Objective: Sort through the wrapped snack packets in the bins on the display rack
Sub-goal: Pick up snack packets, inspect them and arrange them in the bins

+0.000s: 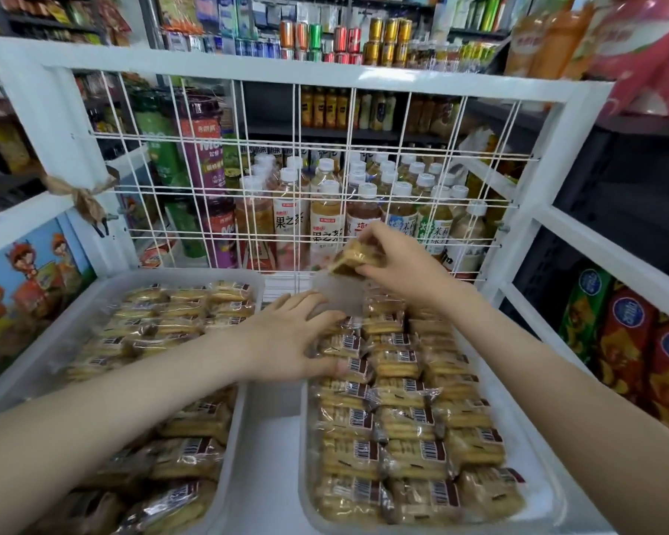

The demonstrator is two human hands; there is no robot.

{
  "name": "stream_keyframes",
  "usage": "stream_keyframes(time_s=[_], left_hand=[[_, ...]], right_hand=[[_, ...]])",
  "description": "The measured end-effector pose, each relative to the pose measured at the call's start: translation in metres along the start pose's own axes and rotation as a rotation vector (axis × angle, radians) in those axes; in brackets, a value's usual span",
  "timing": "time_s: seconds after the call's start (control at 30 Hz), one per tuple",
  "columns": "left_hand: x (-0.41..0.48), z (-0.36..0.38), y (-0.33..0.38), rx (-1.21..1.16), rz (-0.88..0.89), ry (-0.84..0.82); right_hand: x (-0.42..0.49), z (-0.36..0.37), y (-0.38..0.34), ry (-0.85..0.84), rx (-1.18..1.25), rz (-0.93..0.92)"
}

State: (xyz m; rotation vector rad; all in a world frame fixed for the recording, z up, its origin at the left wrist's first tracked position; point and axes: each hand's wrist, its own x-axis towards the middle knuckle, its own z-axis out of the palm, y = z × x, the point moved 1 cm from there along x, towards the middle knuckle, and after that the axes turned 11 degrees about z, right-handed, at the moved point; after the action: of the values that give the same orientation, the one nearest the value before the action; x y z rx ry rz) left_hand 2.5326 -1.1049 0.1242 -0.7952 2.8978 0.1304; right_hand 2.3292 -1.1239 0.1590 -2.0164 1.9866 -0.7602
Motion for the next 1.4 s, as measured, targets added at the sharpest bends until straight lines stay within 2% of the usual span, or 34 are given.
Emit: stream_keyframes(time_s=[0.1, 0.23, 0.4, 0.53, 0.67, 0.8, 0.93, 1.0, 1.17, 1.4], left_hand=[[-0.007, -0.008, 0.015, -0.050, -0.079, 0.071], [-0.018, -0.025, 0.039, -0.490, -0.258, 0.463], [-0.050, -0.019, 0.087, -0.763, -0.294, 0.846], [-0.086, 0.013, 0.134, -1.102, -0.373, 0.990], [-0.119, 0.047, 0.183, -1.361, -0.446, 1.096], [-0.144, 0.075, 0.219, -1.517, -0.506, 1.121], [-0.158, 0.098, 0.238, -1.526, -0.539, 1.067], [-0.166, 0.106, 0.239, -1.503, -0.536, 1.054], [-0.188, 0.119, 0.231, -1.372, -0.608, 0.964], [-0.199, 0.124, 0.224, -1.336, -0.618, 0.927]], right_hand=[[-0.024, -0.017, -0.009, 0.094, 0.167, 0.035], [-0.069, -0.028, -0.018, 0.121, 0.486, 0.093], [-0.145, -0.021, -0.025, 0.121, 0.741, 0.122], [-0.212, -0.001, -0.023, 0.184, 0.851, 0.162], [-0.277, 0.024, -0.022, 0.172, 0.959, 0.254], [-0.321, 0.043, -0.020, 0.206, 0.892, 0.324], [-0.347, 0.053, -0.022, 0.263, 0.490, 0.222], [-0.353, 0.062, -0.022, 0.252, 0.384, 0.187], [-0.363, 0.079, -0.025, 0.107, 0.445, 0.295], [-0.368, 0.087, -0.034, 0.045, 0.616, 0.345]])
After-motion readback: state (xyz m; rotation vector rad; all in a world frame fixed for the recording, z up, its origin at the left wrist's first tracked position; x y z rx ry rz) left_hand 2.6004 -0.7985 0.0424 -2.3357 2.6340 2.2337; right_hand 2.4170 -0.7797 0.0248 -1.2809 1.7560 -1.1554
